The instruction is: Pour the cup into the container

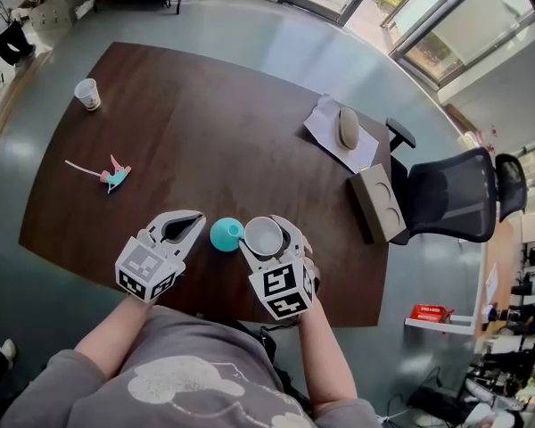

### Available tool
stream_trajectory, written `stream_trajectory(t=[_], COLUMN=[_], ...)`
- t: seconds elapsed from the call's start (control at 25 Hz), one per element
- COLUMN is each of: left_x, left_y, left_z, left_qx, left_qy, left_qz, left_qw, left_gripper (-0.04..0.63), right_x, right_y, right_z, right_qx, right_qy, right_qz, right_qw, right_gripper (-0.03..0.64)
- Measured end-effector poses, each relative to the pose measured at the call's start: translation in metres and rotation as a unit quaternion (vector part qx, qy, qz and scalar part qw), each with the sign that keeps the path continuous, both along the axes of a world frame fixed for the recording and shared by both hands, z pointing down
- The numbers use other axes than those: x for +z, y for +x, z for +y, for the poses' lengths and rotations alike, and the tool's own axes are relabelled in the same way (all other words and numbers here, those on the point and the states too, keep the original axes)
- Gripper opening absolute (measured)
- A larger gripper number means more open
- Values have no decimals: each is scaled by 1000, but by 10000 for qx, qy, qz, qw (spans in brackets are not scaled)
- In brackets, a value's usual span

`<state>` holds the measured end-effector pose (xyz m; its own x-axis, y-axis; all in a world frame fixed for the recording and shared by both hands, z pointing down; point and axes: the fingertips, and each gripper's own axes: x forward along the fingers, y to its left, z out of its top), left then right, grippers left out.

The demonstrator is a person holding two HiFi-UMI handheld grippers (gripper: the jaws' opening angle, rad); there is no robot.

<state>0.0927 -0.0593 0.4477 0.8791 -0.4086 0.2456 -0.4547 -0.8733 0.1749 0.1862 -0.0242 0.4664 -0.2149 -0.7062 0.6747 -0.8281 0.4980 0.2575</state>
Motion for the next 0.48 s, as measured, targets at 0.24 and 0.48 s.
stream_trajectory(t=[0.24, 0.48], left_x=[3, 4], left_y=[1, 3], left_z=[2, 4], left_qx=[9, 34], left_qy=[-38, -75], left_qz=[20, 29], left_qw=[10000, 10000], left_gripper=[6, 6], right_x=[6, 9], right_y=[0, -3], right_z=[3, 3], right_qx=[-195, -328], right_qy=[-259, -534], right_qz=[366, 588], right_qw=[9988, 9963], right_gripper=[298, 298])
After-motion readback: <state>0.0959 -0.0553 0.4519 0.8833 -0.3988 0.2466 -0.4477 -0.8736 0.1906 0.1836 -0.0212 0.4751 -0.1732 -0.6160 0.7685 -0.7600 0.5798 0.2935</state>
